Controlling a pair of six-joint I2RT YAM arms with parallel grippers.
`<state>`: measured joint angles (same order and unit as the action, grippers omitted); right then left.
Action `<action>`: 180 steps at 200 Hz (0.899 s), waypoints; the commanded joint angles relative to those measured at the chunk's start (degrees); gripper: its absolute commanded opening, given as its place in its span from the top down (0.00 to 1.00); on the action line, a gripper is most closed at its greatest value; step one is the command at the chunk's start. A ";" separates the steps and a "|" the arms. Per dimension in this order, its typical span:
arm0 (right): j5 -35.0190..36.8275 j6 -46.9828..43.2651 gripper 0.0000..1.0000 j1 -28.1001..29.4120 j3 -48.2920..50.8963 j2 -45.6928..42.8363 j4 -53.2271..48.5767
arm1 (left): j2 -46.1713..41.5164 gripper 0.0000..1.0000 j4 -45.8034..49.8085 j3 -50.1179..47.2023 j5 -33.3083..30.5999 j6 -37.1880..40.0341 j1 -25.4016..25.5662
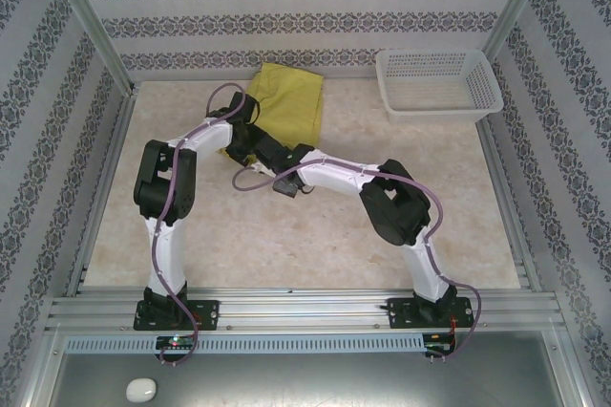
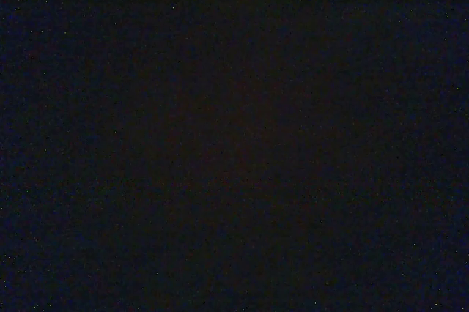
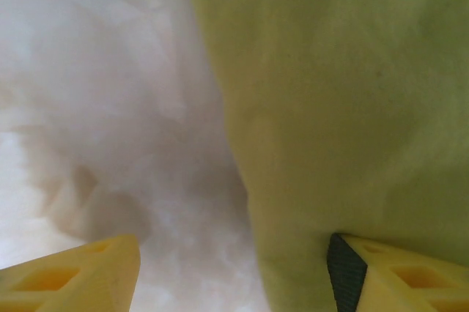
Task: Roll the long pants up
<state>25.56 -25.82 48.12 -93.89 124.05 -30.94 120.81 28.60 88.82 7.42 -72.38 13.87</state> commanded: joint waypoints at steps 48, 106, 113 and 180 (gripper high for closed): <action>4.82 -12.09 0.28 -4.58 -5.61 6.88 12.24 | 1.10 0.32 2.17 -3.83 0.61 0.94 -2.00; -14.03 -0.06 1.00 -10.57 -15.38 10.40 -7.19 | -2.51 0.28 2.20 -5.84 1.40 1.85 -3.31; -16.26 1.05 1.00 -10.94 -16.19 10.09 -9.07 | -3.16 0.23 2.23 -6.04 1.62 1.88 -3.66; -33.18 10.01 1.00 -13.40 -21.93 5.09 -21.00 | -13.11 0.00 5.01 -7.33 -0.87 3.12 -5.09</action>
<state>1.15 -21.28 35.68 -111.68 132.49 -40.99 112.60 29.67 82.61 9.74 -70.59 9.58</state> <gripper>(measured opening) 0.069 0.998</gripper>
